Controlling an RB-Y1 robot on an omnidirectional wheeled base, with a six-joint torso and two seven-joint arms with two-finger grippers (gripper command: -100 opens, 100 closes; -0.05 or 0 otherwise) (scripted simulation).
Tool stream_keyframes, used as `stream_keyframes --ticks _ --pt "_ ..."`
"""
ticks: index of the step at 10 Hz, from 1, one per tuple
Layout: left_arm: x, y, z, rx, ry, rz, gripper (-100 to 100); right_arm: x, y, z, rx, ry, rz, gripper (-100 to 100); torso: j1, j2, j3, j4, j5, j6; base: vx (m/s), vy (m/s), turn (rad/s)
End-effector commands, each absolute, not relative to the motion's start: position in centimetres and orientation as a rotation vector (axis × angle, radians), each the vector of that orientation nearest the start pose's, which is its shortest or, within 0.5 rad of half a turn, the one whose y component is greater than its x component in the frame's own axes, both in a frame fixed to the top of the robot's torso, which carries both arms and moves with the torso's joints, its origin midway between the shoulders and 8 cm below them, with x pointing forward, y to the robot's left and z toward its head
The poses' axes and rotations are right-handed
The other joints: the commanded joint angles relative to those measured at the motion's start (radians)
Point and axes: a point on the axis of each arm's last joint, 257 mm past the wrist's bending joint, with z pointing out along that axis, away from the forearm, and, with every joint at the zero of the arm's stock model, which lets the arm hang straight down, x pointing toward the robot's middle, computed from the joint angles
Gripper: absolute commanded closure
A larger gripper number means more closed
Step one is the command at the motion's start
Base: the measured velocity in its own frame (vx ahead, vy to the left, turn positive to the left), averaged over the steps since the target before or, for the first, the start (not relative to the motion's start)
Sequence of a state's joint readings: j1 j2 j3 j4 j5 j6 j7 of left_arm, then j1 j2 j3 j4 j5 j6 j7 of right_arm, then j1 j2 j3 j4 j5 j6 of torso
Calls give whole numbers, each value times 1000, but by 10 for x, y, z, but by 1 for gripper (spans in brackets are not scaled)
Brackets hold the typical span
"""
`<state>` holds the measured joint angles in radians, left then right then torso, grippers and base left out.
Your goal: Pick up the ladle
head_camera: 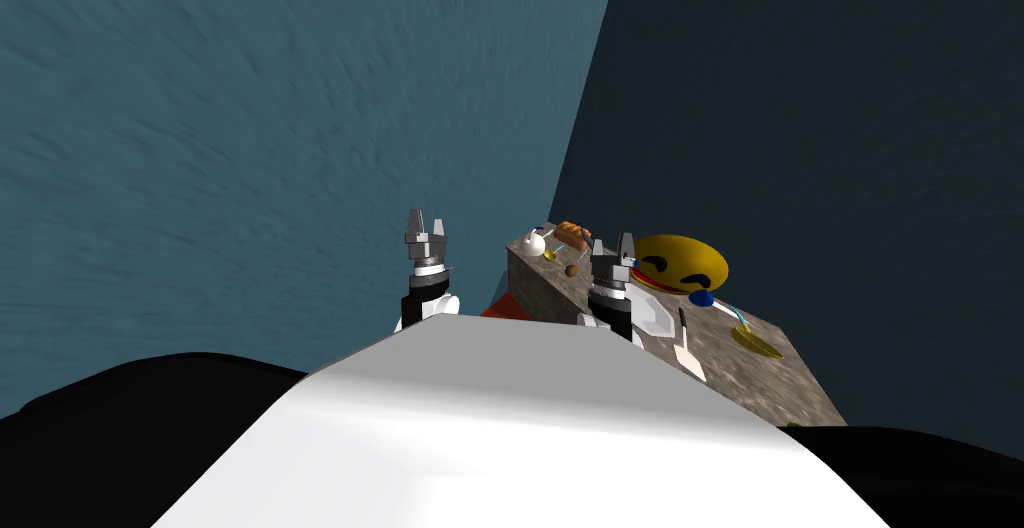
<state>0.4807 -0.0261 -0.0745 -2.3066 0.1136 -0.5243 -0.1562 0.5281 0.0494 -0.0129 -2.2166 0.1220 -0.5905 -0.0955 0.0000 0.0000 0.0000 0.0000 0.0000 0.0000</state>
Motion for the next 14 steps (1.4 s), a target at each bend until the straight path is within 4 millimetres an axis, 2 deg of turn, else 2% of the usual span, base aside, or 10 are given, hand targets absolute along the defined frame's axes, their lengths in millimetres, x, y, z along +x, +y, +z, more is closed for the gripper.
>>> stream_keyframes --ticks 1,3,6,7,9,10,12,13,14 --pt "337 269 46 -651 514 -1321 0 345 -270 2 627 662 1308 -100 0 0 0 0 0 0 -9 11 -44" --pt "337 269 46 -651 514 -1321 0 358 -264 -2 604 717 1327 -100 1 1 0 0 0 0 -19 22 -55" --pt "337 269 46 -651 514 -1321 0 387 -261 -15 614 798 1356 -100 1 0 0 0 0 0 -10 27 -100" --pt "337 269 46 -651 514 -1321 0 388 -259 -11 606 792 1361 -100 1 0 0 0 0 0 -3 18 -44" --pt "337 269 46 -651 514 -1321 0 413 -261 -23 645 840 1380 -100 1 -1 0 0 0 0 0 14 -102" --pt "337 269 46 -651 514 -1321 0 415 -259 -18 637 834 1385 -100 1 -1 0 0 0 0 -2 15 -47" --pt "337 269 46 -651 514 -1321 0 443 -265 -33 702 876 1403 -100 1 -1 0 0 0 0 -4 13 -105" --pt "337 269 46 -651 514 -1321 0 447 -262 -26 695 870 1409 -100 1 -1 0 0 0 0 -2 16 -75" --pt "337 269 46 -651 514 -1321 0 464 -266 -36 743 891 1414 -100 1 0 0 0 0 0 1 13 -96"
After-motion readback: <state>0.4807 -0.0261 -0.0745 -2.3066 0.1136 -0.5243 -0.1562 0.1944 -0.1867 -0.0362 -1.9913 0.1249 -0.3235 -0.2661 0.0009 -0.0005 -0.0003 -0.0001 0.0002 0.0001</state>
